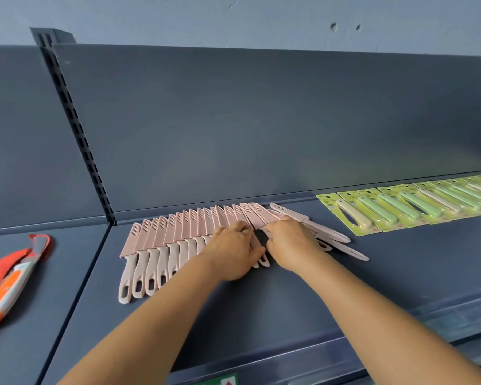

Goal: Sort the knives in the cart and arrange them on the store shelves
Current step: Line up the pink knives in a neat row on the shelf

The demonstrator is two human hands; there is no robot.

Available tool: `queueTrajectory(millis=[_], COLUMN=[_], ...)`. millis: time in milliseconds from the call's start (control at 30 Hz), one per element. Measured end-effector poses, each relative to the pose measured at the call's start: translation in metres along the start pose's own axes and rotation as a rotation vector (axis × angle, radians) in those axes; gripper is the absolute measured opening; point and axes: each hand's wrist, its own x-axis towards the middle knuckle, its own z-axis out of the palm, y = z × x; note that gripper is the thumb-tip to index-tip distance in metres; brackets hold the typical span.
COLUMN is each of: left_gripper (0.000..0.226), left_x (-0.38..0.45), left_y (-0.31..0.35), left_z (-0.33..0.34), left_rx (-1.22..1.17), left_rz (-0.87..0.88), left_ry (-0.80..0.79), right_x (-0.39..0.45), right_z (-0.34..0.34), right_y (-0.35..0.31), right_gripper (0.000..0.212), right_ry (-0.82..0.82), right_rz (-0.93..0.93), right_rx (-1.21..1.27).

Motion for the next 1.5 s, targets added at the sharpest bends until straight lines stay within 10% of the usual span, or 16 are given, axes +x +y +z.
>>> queueTrajectory(millis=[1067,1500], left_gripper=[0.051,0.052], left_x=[0.0,0.003], left_y=[0.014,0.012], left_z=[-0.006,-0.001], left_rx=[0.009,-0.017], left_rz=[0.054,0.018], left_ry=[-0.027,-0.035], right_x=[-0.002,-0.001], right_z=[-0.006,-0.004], right_y=[0.027,0.013], right_gripper=[0.045,0.012], right_ry=[-0.003,0.045], right_rz=[0.112,-0.008], right_rx=[-0.002,0.163])
